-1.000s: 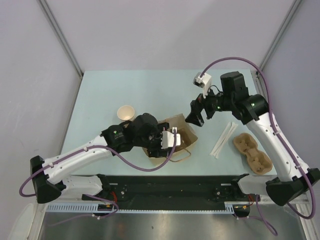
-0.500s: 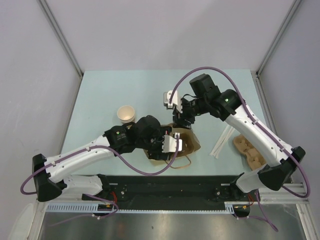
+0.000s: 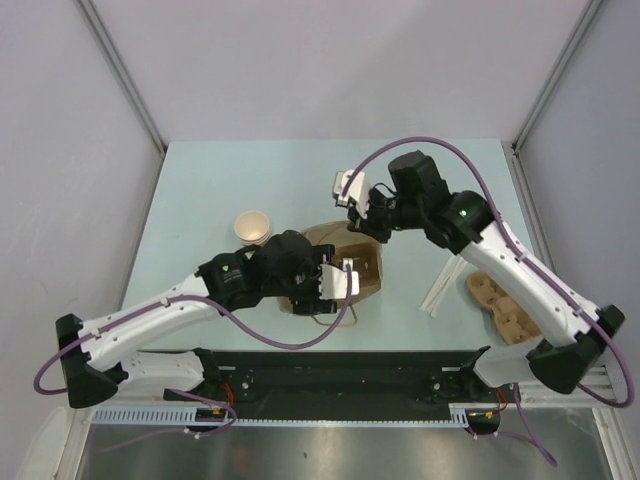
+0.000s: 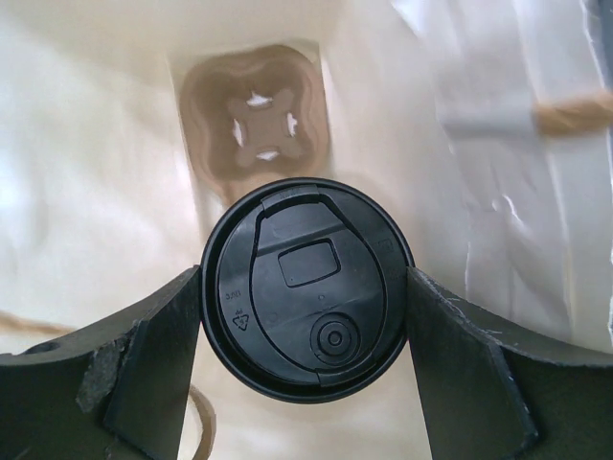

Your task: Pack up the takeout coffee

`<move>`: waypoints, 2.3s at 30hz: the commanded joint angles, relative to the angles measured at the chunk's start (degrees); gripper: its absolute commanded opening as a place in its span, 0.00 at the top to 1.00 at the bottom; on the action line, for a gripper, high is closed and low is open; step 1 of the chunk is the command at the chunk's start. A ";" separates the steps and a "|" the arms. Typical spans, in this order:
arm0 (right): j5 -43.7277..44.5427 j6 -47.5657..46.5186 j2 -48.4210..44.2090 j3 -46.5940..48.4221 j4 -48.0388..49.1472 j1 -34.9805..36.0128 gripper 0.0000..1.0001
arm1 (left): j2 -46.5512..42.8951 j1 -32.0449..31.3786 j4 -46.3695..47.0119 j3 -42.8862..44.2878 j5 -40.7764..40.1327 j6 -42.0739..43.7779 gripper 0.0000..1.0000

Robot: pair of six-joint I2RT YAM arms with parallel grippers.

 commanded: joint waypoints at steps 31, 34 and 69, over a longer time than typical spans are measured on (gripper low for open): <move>32.56 7.42 -26.11 -31.97 27.15 23.06 1.00 | -7.86 -6.33 32.18 -26.23 -13.77 -1.38 1.00; 32.12 8.57 -26.11 -32.05 26.44 23.15 1.00 | -7.42 -6.50 34.90 -26.85 -13.86 -2.00 1.00; 31.86 9.80 -32.97 -36.98 25.74 22.36 1.00 | -2.93 -6.86 57.67 -29.58 -8.59 -19.75 1.00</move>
